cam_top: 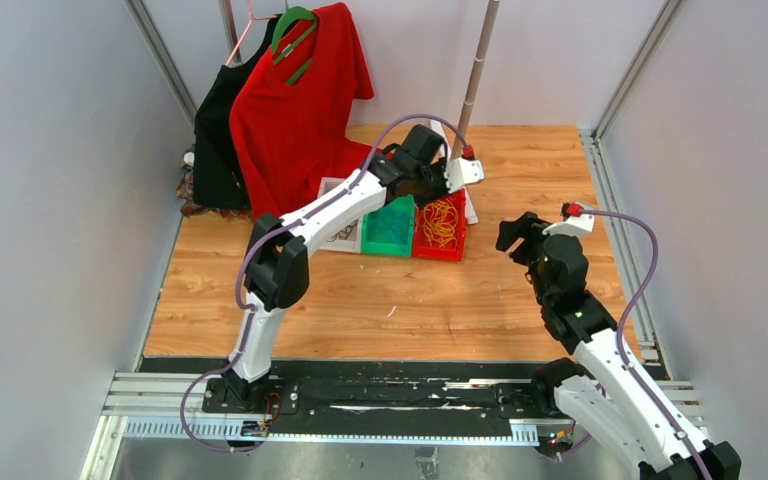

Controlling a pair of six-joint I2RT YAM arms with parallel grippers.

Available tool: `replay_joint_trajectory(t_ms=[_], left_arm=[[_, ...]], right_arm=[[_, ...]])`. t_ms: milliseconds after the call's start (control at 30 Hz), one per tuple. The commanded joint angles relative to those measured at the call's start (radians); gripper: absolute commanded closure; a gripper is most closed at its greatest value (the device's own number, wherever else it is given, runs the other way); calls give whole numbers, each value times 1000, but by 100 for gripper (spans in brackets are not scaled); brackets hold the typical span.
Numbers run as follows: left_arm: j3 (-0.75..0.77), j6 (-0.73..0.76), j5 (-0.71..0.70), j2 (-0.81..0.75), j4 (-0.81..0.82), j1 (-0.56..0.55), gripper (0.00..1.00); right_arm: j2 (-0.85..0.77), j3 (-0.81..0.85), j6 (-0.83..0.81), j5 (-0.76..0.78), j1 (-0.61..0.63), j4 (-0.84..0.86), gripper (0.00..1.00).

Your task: Untangle the cables

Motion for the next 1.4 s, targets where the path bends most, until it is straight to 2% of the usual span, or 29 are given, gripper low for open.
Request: replay_joint_trajectory(t_ms=[0, 233, 300, 333, 400, 433, 533, 600, 633, 900, 1033, 1200, 1367], left_arm=[[-17, -20, 26, 38, 61, -16, 100], [-27, -61, 58, 81, 80, -23, 100], [-9, -67, 68, 89, 49, -21, 96], [12, -67, 73, 91, 17, -21, 89], [72, -60, 82, 86, -68, -21, 58], [101, -52, 88, 75, -130, -21, 48], [141, -60, 84, 22, -216, -15, 25], [128, -70, 108, -35, -245, -6, 4], [119, -79, 120, -65, -256, -1, 0], [58, -169, 95, -295, -375, 54, 2], [-70, -242, 85, -440, -389, 153, 2], [-177, -222, 8, -632, -445, 299, 2], [-418, -181, -3, -864, -379, 504, 2]], right_arm=[[4, 8, 33, -40, -43, -11, 31], [6, 23, 26, -54, -60, -24, 31], [6, 31, 21, -53, -62, -31, 31], [6, 36, 16, -53, -63, -36, 31], [6, 48, 5, -49, -63, -46, 30], [7, 57, -1, -49, -63, -50, 29], [18, 88, -26, -49, -62, -67, 26], [28, 112, -39, -48, -63, -81, 26], [34, 123, -46, -48, -63, -90, 25], [61, 181, -73, 26, -63, -153, 24], [55, 169, -81, 99, -63, -145, 24], [55, 144, -128, 263, -63, -135, 24], [54, 63, -210, 400, -65, -65, 24]])
